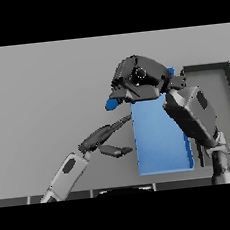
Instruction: Pick up the blue pipe and place it into the blue bin.
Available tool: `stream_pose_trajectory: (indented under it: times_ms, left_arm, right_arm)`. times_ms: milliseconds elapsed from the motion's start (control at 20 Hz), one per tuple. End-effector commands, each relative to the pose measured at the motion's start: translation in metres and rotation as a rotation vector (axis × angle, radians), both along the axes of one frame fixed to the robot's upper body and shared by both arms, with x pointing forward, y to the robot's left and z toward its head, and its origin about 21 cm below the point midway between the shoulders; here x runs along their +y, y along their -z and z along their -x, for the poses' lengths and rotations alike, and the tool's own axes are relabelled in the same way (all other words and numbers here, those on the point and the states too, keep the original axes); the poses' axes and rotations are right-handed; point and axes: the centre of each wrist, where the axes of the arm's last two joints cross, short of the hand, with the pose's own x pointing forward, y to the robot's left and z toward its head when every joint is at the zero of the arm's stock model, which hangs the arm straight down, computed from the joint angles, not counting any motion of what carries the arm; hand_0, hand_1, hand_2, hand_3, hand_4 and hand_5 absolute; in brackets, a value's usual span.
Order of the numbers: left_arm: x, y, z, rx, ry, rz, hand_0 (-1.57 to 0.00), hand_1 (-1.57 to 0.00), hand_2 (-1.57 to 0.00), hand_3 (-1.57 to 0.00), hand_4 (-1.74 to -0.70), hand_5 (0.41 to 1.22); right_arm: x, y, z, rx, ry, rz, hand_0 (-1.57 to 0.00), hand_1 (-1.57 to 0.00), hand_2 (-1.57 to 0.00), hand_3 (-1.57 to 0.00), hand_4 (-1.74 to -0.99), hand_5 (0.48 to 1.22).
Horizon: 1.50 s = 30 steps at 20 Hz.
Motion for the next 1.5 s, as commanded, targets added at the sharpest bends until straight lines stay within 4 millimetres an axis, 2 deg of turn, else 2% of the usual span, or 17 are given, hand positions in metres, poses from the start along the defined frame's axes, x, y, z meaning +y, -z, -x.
stream_pose_trajectory:
  times_ms: [0, 100, 250, 300, 500, 650, 750, 800, 950, 1150, 1200, 1250, 1350, 1400, 1450]
  left_arm:
    - [0.001, -0.003, 0.0, -0.002, 0.0, 0.008, 0.0, 0.0, 0.0, 0.0, -0.91, 0.499]
    - [0.003, -0.002, -0.002, 0.008, -0.007, 0.001, 0.0, 0.0, 0.0, 0.0, -0.91, 0.492]
    - [0.002, -0.008, -0.004, 0.01, 0.0, 0.009, 0.0, 0.0, 0.0, 0.0, -0.91, 0.49]
    - [0.006, -0.004, 0.0, 0.014, 0.0, 0.01, 0.0, 0.0, 0.0, 0.0, -0.91, 0.487]
    - [0.004, -0.003, -0.004, 0.029, -0.016, 0.0, 0.0, 0.0, 0.0, 0.0, -0.9, 0.489]
    - [0.008, 0.0, -0.005, 0.034, -0.025, 0.0, 0.0, 0.0, 0.0, 0.0, -0.89, 0.478]
    - [0.004, -0.001, -0.002, 0.031, -0.015, 0.009, 0.0, 0.0, 0.0, 0.0, -0.89, 0.473]
    - [0.006, 0.002, -0.004, 0.032, -0.019, 0.004, 0.0, 0.0, 0.0, 0.0, -0.89, 0.47]
    - [0.008, 0.002, -0.005, 0.022, -0.012, 0.014, 0.0, 0.0, 0.0, 0.0, -0.88, 0.463]
    - [0.008, -0.001, -0.002, 0.029, -0.022, 0.006, 0.0, 0.0, 0.0, 0.0, -0.88, 0.46]
    - [0.006, -0.002, -0.001, 0.034, -0.018, 0.004, 0.0, 0.0, 0.0, 0.0, -0.89, 0.457]
    - [0.005, -0.002, -0.001, 0.033, -0.02, 0.005, 0.0, 0.0, 0.0, 0.0, -0.89, 0.455]
    - [0.008, -0.001, 0.002, 0.035, -0.019, 0.005, 0.0, 0.0, 0.0, 0.0, -0.89, 0.454]
    - [0.006, -0.005, -0.001, 0.035, -0.022, 0.003, 0.0, 0.0, 0.0, 0.0, -0.89, 0.453]
    - [0.006, -0.005, -0.001, 0.035, -0.023, -0.001, 0.0, 0.0, 0.0, 0.0, -0.89, 0.454]
  right_arm:
    - [-0.005, -0.009, -0.005, -0.003, 0.041, -0.009, -1.57, -1.57, -1.57, -1.57, -1.727, 1.113]
    - [-0.013, -0.022, -0.019, -0.016, 0.159, -0.018, -1.57, -1.57, -1.57, -1.57, -1.732, 1.117]
    - [-0.037, -0.013, -0.052, 0.058, 0.343, 0.022, -1.57, -1.57, -1.57, -1.57, -1.736, 1.135]
    - [-0.047, -0.01, -0.06, 0.088, 0.391, 0.047, -1.57, -1.57, -1.57, -1.57, -1.737, 1.135]
    - [-0.082, 0.042, -0.08, 0.261, 0.549, 0.105, -1.57, -1.57, -1.57, -1.57, -1.74, 1.117]
    - [-0.091, 0.079, -0.076, 0.369, 0.615, 0.181, -1.57, -1.57, -1.57, -1.57, -1.74, 1.121]
    - [-0.101, 0.106, -0.073, 0.472, 0.657, 0.221, -1.57, -1.57, -1.57, -1.57, -1.741, 1.12]
    - [-0.1, 0.115, -0.072, 0.523, 0.673, 0.241, -1.57, -1.57, -1.57, -1.57, -1.741, 1.12]
    - [-0.107, 0.15, -0.06, 0.654, 0.695, 0.351, -1.57, -1.57, -1.57, -1.57, -1.741, 1.122]
    - [-0.114, 0.189, -0.048, 0.763, 0.708, 0.488, -1.57, -1.57, -1.57, -1.57, -1.591, 1.114]
    - [-0.113, 0.198, -0.049, 0.793, 0.714, 0.523, -1.57, -1.57, -1.57, -1.33, -1.599, 1.11]
    - [-0.112, 0.208, -0.049, 0.847, 0.728, 0.55, -1.56, -1.46, -1.39, -1.12, -1.547, 1.133]
    - [-0.114, 0.217, -0.049, 0.923, 0.739, 0.596, -1.04, -0.93, -0.89, -0.72, -1.455, 1.164]
    - [-0.113, 0.216, -0.051, 0.939, 0.745, 0.62, -0.84, -0.75, -0.71, -0.57, -1.392, 1.176]
    - [-0.111, 0.22, -0.053, 0.96, 0.736, 0.64, -0.67, -0.6, -0.57, -0.46, -1.338, 1.157]
